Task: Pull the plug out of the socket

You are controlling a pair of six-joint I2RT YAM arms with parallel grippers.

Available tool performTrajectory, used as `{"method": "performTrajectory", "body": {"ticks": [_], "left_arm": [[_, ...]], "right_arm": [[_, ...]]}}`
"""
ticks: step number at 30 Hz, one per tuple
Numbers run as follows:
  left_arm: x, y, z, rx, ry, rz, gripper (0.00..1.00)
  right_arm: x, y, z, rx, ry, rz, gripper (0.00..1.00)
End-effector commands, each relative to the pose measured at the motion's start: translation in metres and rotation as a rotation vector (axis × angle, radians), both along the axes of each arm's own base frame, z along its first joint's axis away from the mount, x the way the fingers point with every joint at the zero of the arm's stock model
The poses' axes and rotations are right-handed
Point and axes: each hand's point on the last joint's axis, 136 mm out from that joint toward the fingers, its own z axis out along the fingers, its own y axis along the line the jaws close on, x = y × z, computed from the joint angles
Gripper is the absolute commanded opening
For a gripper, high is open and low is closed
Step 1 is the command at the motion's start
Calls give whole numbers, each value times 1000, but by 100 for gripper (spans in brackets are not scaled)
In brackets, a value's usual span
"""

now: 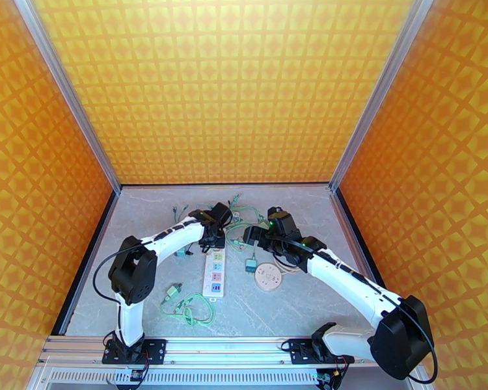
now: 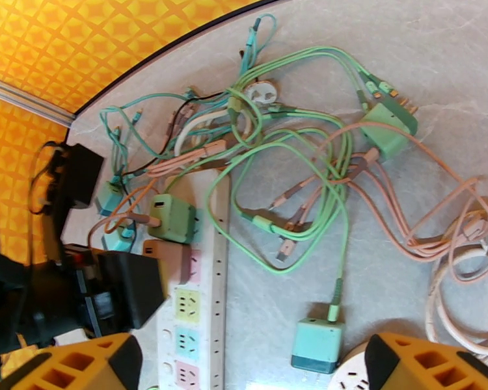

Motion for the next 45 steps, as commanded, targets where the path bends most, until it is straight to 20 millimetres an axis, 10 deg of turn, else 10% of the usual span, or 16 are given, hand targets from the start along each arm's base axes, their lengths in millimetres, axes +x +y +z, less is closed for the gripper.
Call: {"method": "performTrajectory", "body": {"ticks": [1, 10, 24, 45], "left_arm": [[3, -4, -7, -9, 0, -22, 46], [-9, 5, -12, 2, 5, -42, 26], [-28, 12, -6, -2, 29, -100, 24], [-14, 35, 28, -115, 46, -5, 22]], "right_arm": [[2, 12, -4, 50, 11, 36, 87], [19, 57, -30, 198, 89, 140, 45], [52, 123, -104, 370, 296, 227, 33], [35, 93, -184, 98, 449, 152, 22]]}}
